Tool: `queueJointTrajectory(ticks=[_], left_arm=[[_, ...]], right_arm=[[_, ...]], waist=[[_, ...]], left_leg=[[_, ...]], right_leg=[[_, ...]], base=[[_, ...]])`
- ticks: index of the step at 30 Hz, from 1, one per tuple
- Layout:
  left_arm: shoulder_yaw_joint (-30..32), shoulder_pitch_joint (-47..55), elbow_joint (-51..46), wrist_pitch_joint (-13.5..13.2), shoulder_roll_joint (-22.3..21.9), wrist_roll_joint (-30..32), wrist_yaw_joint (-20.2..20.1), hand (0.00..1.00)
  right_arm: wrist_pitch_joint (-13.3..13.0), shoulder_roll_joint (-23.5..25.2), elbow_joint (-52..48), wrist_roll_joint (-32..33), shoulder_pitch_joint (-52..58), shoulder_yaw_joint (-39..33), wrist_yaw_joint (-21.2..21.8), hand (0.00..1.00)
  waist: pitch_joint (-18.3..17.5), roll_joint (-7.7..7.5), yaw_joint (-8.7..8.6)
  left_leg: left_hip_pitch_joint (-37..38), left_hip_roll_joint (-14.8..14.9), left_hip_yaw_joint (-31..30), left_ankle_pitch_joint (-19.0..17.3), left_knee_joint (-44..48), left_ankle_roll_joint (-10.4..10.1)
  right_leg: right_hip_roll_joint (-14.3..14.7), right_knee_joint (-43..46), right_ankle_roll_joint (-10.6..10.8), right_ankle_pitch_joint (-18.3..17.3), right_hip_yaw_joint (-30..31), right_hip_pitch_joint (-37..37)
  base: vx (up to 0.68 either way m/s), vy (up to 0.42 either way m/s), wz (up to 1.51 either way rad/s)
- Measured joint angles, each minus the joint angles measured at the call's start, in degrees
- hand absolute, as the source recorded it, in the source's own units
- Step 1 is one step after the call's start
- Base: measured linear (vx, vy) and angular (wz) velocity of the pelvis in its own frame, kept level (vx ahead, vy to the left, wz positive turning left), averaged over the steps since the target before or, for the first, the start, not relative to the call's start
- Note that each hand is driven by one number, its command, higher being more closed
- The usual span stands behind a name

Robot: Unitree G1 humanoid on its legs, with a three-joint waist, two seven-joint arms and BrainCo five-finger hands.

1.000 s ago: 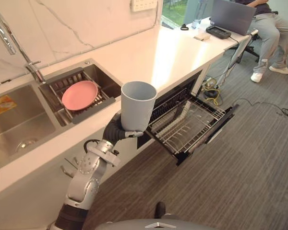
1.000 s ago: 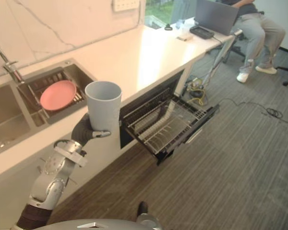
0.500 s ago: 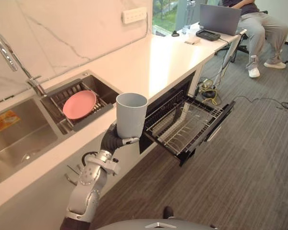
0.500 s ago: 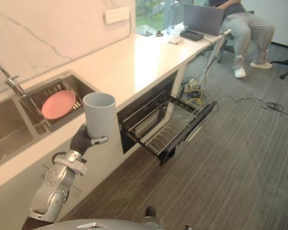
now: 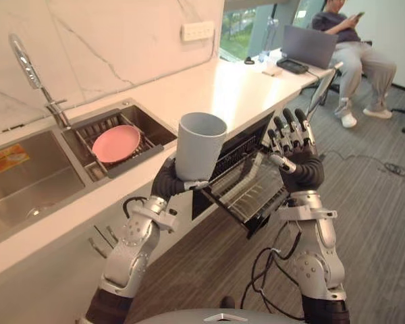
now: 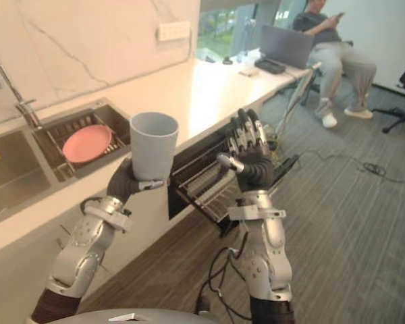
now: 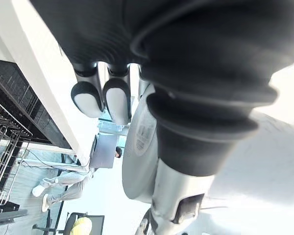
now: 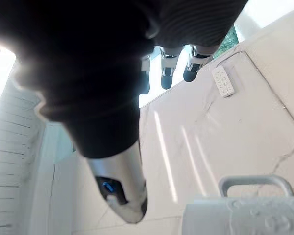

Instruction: Walk over to the sink, pick up the cup, carry it to the dishwasher, place the cup inside the dishwasher, then close the dishwasher door

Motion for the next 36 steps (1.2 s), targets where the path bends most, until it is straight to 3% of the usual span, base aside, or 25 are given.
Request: queueJointTrajectory(ticks=[6,11,14,24,36], left_arm=[[-3.12,-4.2,2.39,-0.03,-0.41,2.18,0.11,1.0],[-4.65,-6.11,4.77,-0.07,-0.36,4.49,1.98,1.0],[-5.5,-6.51,6.68,-0.09,-0.36,4.65,3.46,1.0],[-5.01,-8.96,7.83,-0.21,-0.6,5.61,7.19,1.0],[-2.27,-9.64,8.85,-0.39,-1.15,5.65,11.0,1.0]], right_arm=[[1.58,0.04,0.04,0.5,-6.24,3.13,-0.08,0.0],[3.06,0.34,0.39,0.55,-7.83,5.41,-0.05,0.0],[3.33,0.34,0.99,0.36,-9.46,5.81,-0.06,0.0],[4.45,0.31,2.26,-0.93,-10.26,6.55,-0.02,0.0],[5.42,0.34,2.12,-8.05,-11.2,7.32,-0.05,0.0]], waist=[[0.22,-0.23,-0.09],[1.78,-1.83,0.43],[1.85,-1.78,0.28],[2.04,-1.91,-0.1],[2.46,-2.59,-0.11]], left_leg=[[0.37,0.29,-0.83,0.16,-0.71,-0.26],[0.91,0.0,-1.05,0.34,-1.13,-0.06],[0.59,-0.06,-1.08,0.53,-1.19,-0.05],[0.91,-0.07,-1.22,1.39,-2.27,-0.37],[0.89,0.02,-0.9,1.47,-2.15,-0.35]], right_leg=[[0.17,0.01,0.32,0.42,-1.3,0.55],[0.03,-0.02,0.38,0.38,-1.64,1.27],[-0.07,-0.02,0.39,0.36,-1.77,0.94],[-0.01,-0.02,0.23,0.54,-2.24,0.78],[0.19,-0.03,0.11,0.69,-1.92,0.68]], base=[[0.04,-0.004,0.06],[-0.01,0.001,0.03],[0.0,0.0,0.0],[0.0,-0.003,0.01],[0.0,0.0,0.0]])
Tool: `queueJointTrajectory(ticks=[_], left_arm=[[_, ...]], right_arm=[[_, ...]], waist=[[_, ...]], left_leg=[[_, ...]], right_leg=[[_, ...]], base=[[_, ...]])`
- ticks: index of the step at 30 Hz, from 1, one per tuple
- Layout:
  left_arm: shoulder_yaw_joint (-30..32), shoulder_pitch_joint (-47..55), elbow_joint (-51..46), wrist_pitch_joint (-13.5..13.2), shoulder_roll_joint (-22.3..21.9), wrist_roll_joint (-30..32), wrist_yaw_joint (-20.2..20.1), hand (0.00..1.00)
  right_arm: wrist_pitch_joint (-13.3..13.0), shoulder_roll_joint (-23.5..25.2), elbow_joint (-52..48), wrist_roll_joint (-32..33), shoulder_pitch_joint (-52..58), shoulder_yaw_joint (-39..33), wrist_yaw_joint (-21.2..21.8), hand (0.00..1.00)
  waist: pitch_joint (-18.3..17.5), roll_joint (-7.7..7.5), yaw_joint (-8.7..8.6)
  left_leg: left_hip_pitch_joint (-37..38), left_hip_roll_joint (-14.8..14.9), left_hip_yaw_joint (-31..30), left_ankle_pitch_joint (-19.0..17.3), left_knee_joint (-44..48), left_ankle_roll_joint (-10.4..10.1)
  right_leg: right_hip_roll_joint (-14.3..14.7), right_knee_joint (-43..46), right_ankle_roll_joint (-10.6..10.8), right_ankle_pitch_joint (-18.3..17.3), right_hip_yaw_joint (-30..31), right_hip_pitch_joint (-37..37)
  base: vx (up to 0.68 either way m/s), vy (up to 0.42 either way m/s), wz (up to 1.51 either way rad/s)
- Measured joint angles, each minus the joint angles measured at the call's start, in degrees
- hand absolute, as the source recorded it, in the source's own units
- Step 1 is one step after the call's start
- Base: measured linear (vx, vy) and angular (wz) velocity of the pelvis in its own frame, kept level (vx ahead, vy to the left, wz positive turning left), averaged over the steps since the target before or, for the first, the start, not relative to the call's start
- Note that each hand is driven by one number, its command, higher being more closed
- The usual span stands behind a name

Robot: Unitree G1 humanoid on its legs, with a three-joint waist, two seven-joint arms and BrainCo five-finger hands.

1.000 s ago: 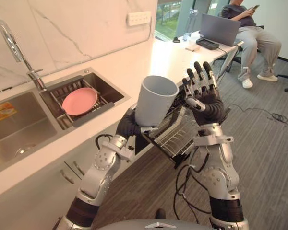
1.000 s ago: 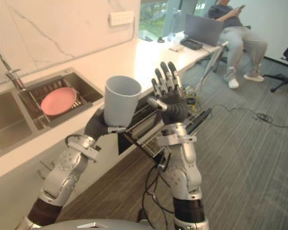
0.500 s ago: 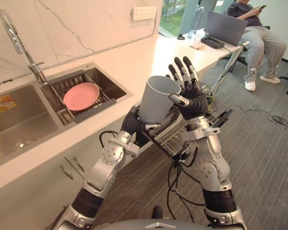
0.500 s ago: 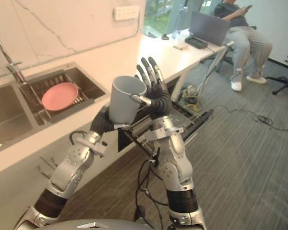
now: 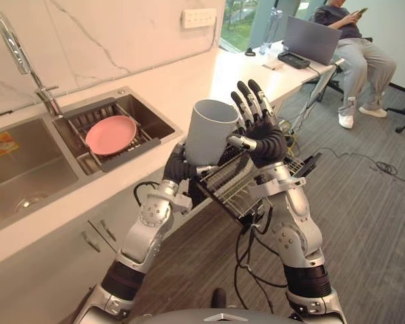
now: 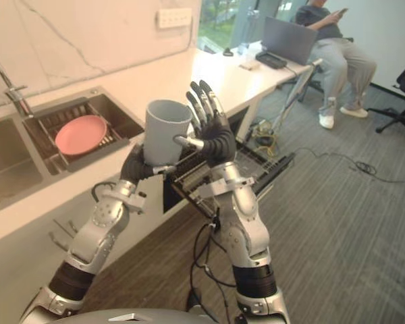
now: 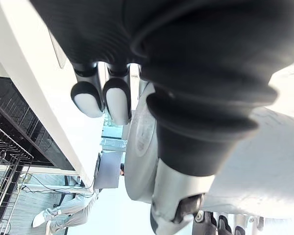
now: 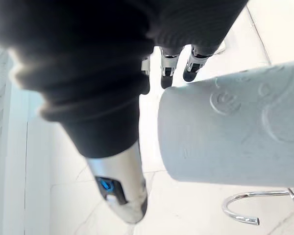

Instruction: Walk over to the sink, pick up the cup, carry it to the dishwasher, place the cup inside the dishwasher, then close the dishwasher door

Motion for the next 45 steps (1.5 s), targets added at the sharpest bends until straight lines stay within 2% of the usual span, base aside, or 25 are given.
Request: queueJointTrajectory(ticks=[4,12,17,20,31,37,45], left_arm=[[0.04,0.0,-0.01,-0.01,-0.1,1.4,0.43,1.0],[0.07,0.0,-0.16,-0.01,-0.15,4.66,1.98,1.0],[0.0,-0.05,-0.28,-0.01,-0.21,6.7,2.85,1.0],[-0.1,-0.29,-0.49,-0.01,-0.22,6.84,3.04,1.0],[-1.63,-2.11,-2.92,-0.29,-0.64,10.7,3.69,1.0],[-2.17,-2.11,-2.44,-0.28,-0.69,11.3,4.0,1.0],[-2.64,-2.11,-1.54,-0.28,-0.69,12.96,4.02,1.0]], right_arm=[[1.12,0.02,-0.03,-1.75,-0.01,0.01,-0.43,0.0],[2.5,0.2,-0.13,-1.73,-0.02,0.07,-4.41,0.0],[5.15,1.15,-0.13,-1.7,-0.01,0.16,-6.33,0.0],[5.99,1.21,-0.13,-1.69,-0.01,0.23,-6.41,0.0],[11.85,1.28,-0.12,-1.6,0.0,2.6,-6.21,0.0],[12.88,1.23,-0.1,-0.87,0.0,3.62,-6.23,0.0],[12.95,1.26,-0.1,-0.58,0.0,3.96,-6.37,0.0]], waist=[[0.08,-0.12,0.01],[0.29,-0.47,0.0],[0.31,-0.47,-0.05],[0.46,-0.51,-0.07],[0.7,-0.47,-0.37],[0.71,-0.48,-0.49],[0.85,-0.51,-0.49]], left_leg=[[0.04,0.0,0.0,0.01,0.02,-0.02],[0.05,-0.02,0.03,0.01,0.02,-0.02],[0.05,-0.02,0.26,0.0,0.01,-0.01],[0.03,-0.02,0.36,-0.01,0.01,-0.01],[-0.3,0.06,0.79,0.03,0.08,-0.07],[-0.27,0.02,0.84,0.03,0.04,-0.07],[-0.35,0.04,1.03,0.03,0.01,-0.07]], right_leg=[[0.0,0.0,0.0,0.01,0.01,-0.01],[0.01,0.0,0.0,0.05,0.15,-0.02],[0.01,0.0,-0.05,0.16,0.41,-0.09],[0.01,0.0,-0.08,0.2,0.49,-0.1],[-0.01,0.01,-0.18,0.32,0.72,-0.78],[0.0,0.01,-0.17,0.37,0.78,-0.78],[0.02,0.0,-0.21,0.4,0.95,-0.86]], base=[[0.0,0.0,0.0],[0.0,0.0,0.0],[0.0,0.0,0.0],[0.0,0.0,0.0],[0.0,0.0,-0.01],[0.0,0.0,0.0],[0.0,0.0,0.0]])
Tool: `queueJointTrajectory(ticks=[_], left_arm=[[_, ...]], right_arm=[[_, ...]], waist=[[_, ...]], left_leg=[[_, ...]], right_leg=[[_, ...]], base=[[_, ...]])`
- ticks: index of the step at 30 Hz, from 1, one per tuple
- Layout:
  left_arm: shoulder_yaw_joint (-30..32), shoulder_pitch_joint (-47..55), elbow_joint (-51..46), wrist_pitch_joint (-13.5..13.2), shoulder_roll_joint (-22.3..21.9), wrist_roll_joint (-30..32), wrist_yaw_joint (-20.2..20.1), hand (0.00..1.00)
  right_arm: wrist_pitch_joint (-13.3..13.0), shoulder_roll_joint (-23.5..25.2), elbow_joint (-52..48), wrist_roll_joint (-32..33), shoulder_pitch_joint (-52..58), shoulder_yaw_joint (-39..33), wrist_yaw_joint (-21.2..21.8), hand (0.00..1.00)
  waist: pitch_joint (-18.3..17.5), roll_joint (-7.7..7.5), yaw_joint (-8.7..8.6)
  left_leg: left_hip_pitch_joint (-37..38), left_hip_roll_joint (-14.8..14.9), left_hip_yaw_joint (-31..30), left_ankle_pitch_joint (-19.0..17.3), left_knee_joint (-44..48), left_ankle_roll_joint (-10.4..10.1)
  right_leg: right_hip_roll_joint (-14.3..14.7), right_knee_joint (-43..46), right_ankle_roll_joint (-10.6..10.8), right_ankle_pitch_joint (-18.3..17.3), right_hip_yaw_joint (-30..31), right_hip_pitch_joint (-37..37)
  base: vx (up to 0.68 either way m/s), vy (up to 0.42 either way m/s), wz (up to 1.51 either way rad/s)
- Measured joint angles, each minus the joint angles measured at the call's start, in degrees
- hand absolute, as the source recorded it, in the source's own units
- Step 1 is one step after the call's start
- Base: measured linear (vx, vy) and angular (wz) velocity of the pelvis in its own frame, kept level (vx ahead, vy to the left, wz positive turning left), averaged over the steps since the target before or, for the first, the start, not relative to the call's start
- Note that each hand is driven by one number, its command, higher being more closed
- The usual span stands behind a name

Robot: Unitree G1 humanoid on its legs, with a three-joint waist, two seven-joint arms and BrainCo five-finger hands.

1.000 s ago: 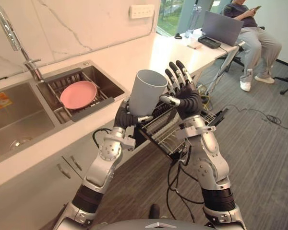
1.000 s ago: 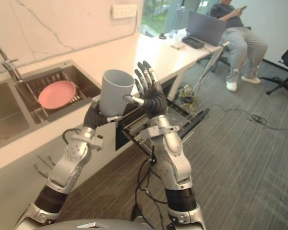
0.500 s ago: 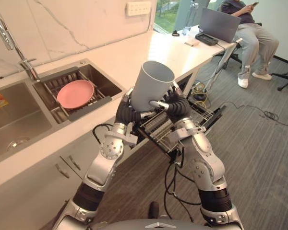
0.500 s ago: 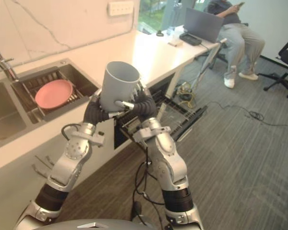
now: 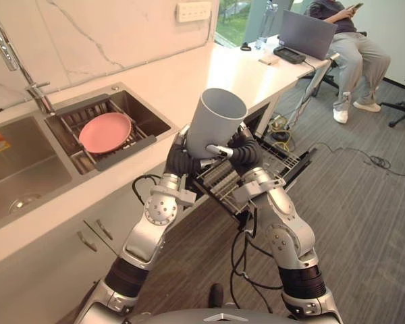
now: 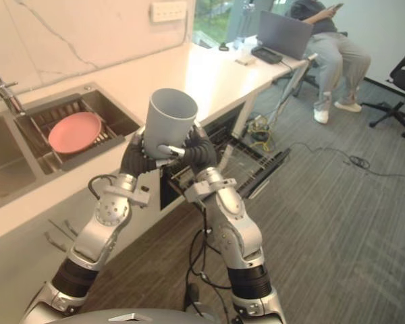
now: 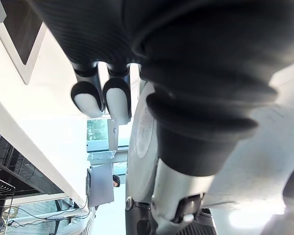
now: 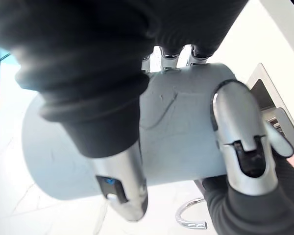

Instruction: Walk over to the sink, pick up the cup, carry it to the dishwasher, place the cup inside the dishwasher, then close the dishwasher door

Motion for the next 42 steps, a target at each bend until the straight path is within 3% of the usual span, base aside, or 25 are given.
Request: queueJointTrajectory(ticks=[15,16,39,40,42], left_arm=[[-1.41,-0.39,4.44,-0.31,0.07,3.52,0.25,1.0],[-1.46,-0.39,4.44,-0.32,0.07,3.9,0.29,1.0],[-1.87,-0.37,4.35,0.11,0.71,4.97,2.41,1.0],[-1.97,-0.38,4.33,0.16,0.69,4.95,2.51,0.0],[-2.53,-0.38,4.33,0.27,0.71,4.95,2.52,0.0]], right_arm=[[0.19,-0.2,0.15,0.03,0.0,-0.28,-3.23,0.0],[0.2,-0.19,0.15,-0.01,0.0,-0.27,-3.24,1.0],[1.28,-0.26,0.01,-5.09,-1.06,0.86,-3.9,1.0],[1.14,-0.25,0.01,-5.07,-1.09,1.1,-4.65,1.0],[0.8,-0.25,0.01,-5.02,-1.1,1.25,-5.1,1.0]], waist=[[0.0,-0.01,0.02],[0.01,-0.01,0.03],[0.0,-0.01,0.06],[0.0,-0.01,0.06],[0.0,-0.01,0.07]], left_leg=[[0.03,0.0,0.06,0.0,0.03,0.0],[0.01,0.0,0.06,0.0,0.02,0.0],[-0.49,0.01,-0.29,0.0,0.35,0.0],[-0.49,0.01,-0.3,0.0,0.38,0.0],[-0.56,0.01,-0.32,0.0,0.48,0.0]], right_leg=[[0.01,0.0,0.01,0.05,0.08,-0.04],[0.0,0.0,0.0,0.08,0.1,-0.04],[-0.04,0.0,-0.04,0.2,-0.16,-0.17],[-0.04,0.0,-0.04,0.21,-0.16,-0.16],[-0.04,0.0,-0.02,0.25,-0.16,-0.17]], base=[[0.0,0.0,0.0],[0.0,0.0,0.0],[0.0,0.0,0.0],[0.0,0.0,0.0],[0.0,0.0,0.0]])
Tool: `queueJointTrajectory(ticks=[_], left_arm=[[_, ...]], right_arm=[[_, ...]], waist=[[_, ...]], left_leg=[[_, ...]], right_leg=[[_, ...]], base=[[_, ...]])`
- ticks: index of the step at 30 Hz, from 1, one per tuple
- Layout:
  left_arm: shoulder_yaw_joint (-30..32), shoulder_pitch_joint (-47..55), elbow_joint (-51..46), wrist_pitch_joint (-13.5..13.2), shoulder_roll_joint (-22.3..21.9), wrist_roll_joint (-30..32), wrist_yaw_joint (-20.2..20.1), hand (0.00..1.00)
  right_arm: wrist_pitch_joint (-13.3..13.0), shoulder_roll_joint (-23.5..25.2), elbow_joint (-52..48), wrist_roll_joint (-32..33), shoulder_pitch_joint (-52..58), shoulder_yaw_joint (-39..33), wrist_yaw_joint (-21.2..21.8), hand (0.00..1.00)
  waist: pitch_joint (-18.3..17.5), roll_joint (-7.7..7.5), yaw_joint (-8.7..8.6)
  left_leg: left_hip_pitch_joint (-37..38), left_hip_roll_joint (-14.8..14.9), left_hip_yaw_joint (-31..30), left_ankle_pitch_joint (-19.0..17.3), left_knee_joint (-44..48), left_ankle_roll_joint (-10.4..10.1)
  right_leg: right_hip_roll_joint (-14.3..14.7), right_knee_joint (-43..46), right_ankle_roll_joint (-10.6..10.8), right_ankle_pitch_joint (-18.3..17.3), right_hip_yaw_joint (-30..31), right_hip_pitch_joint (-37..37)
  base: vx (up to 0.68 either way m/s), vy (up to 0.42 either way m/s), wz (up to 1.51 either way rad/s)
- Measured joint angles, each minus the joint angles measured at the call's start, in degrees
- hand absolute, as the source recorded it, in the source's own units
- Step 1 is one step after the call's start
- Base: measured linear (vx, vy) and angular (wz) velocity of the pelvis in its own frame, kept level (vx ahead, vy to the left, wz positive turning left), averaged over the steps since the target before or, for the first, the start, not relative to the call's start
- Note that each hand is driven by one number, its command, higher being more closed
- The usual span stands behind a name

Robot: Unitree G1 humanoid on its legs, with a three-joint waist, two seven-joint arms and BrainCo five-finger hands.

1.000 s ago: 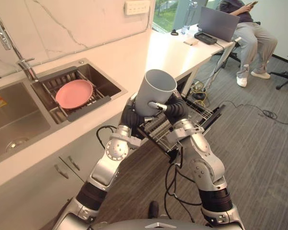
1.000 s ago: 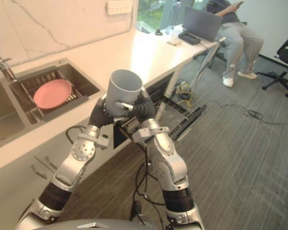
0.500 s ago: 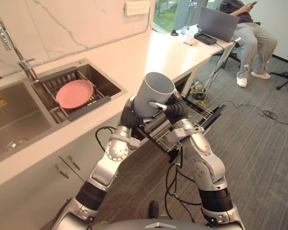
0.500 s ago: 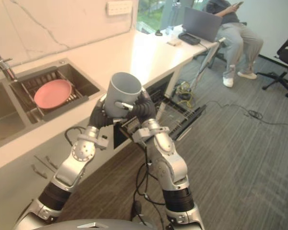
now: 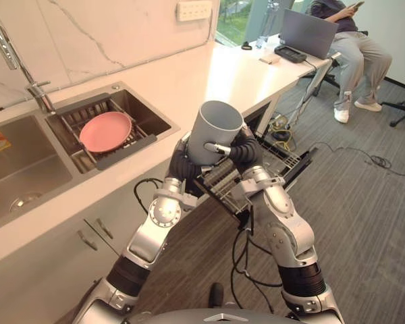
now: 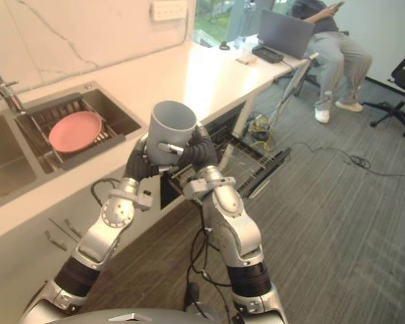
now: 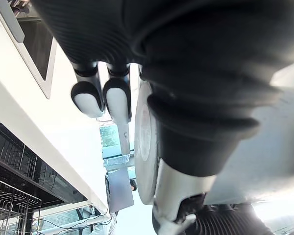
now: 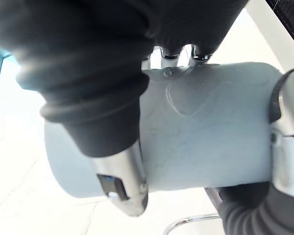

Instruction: Walk over to the sink, pick up the cup, carry it to the dishwasher, place the cup inside the dishwasher, then close the dishwasher door

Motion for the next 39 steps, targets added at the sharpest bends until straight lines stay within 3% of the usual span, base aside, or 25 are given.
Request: queueJointTrajectory(ticks=[13,20,27,33,38,39], left_arm=[[-2.1,0.01,-0.16,1.32,-0.04,-1.29,-0.09,0.0],[-2.15,0.34,0.27,2.13,-0.15,-3.47,0.01,0.0],[-1.97,1.06,0.97,2.33,-0.25,-4.58,0.07,0.0],[-1.56,1.26,1.86,2.35,-0.29,-5.47,0.22,0.0],[-0.13,1.3,1.79,2.35,-0.31,-5.69,1.34,0.0],[0.4,1.3,1.54,2.35,-0.3,-5.68,1.38,0.0]], right_arm=[[-4.92,1.36,-0.02,0.46,-0.6,-0.54,-4.23,1.0],[-7.15,2.19,-0.07,2.8,-0.59,-0.78,-4.35,1.0],[-7.58,3.54,-0.07,7.31,-0.35,-1.49,-4.36,1.0],[-7.42,3.54,-0.04,7.2,1.79,-1.71,-4.18,1.0],[-5.51,3.4,0.28,4.82,2.29,-2.32,-1.84,1.0],[-4.66,3.38,0.63,3.82,2.3,-2.82,-1.11,0.0]], waist=[[0.0,0.01,-0.02],[0.02,0.04,-0.03],[0.02,0.04,-0.04],[0.03,0.05,-0.02],[0.05,0.09,-0.13],[0.05,0.1,-0.12]], left_leg=[[-0.16,0.07,0.06,-0.02,0.47,0.02],[-0.15,0.11,0.15,-0.01,0.46,0.01],[-0.08,0.1,0.19,-0.01,0.49,0.01],[-0.04,0.1,0.18,-0.01,0.48,0.01],[-0.08,0.17,0.15,-0.01,0.46,0.01],[-0.13,0.18,0.09,-0.01,0.46,0.01]], right_leg=[[0.04,0.0,0.01,0.04,0.04,0.01],[0.04,0.0,0.03,0.03,0.07,-0.05],[0.02,0.0,0.05,0.0,0.06,-0.05],[0.01,0.0,0.05,-0.03,0.02,-0.05],[0.0,0.0,-0.07,-0.16,-0.06,-0.05],[0.0,0.0,-0.08,-0.18,-0.12,-0.06]], base=[[0.0,0.0,0.0],[0.0,0.0,0.0],[0.0,0.0,0.0],[0.0,0.0,0.0],[0.0,0.0,0.0],[0.0,0.0,0.0]])
